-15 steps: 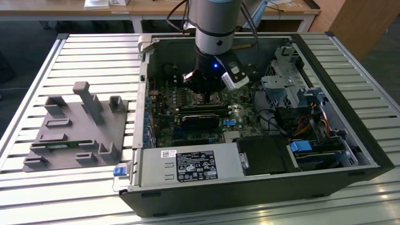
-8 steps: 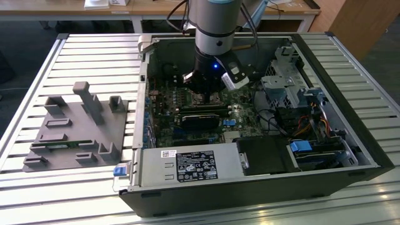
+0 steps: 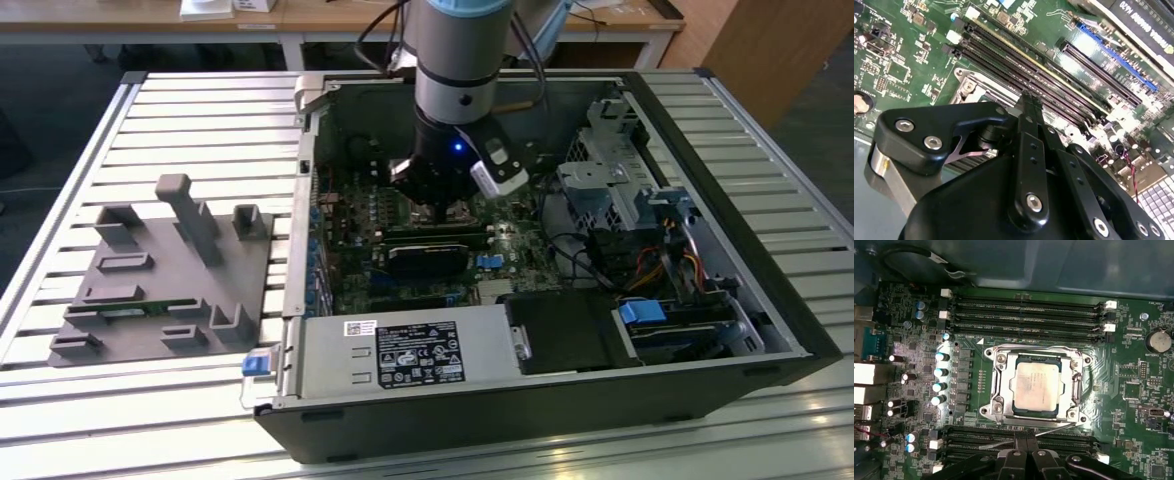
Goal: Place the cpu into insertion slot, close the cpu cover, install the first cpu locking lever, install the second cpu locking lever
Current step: 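Install the second cpu locking lever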
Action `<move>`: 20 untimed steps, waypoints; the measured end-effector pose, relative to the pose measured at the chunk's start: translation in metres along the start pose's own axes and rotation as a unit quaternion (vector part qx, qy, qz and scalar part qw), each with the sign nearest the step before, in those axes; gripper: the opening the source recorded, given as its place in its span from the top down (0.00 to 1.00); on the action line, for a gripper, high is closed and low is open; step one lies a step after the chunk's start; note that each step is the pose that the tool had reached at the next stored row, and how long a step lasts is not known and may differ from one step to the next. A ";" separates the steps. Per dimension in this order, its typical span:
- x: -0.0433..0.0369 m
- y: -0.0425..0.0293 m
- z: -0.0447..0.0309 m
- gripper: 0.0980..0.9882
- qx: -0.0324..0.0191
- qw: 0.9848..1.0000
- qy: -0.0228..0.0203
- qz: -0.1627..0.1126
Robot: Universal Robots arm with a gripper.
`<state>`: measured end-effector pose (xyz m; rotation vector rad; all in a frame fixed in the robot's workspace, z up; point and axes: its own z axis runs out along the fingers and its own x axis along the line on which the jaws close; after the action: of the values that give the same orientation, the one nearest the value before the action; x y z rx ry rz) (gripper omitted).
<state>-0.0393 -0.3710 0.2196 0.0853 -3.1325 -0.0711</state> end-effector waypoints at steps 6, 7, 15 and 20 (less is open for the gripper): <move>0.0012 -0.0028 0.0013 0.99 -0.022 1.000 -0.001 0.000; 0.0019 -0.0037 0.0014 0.99 -0.024 1.000 -0.001 0.000; 0.0116 -0.0099 0.0012 0.99 -0.030 1.000 -0.002 0.000; 0.0160 -0.0108 0.0014 0.99 -0.036 0.999 -0.002 0.000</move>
<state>-0.0547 -0.3826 0.2178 0.0857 -3.1298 -0.1828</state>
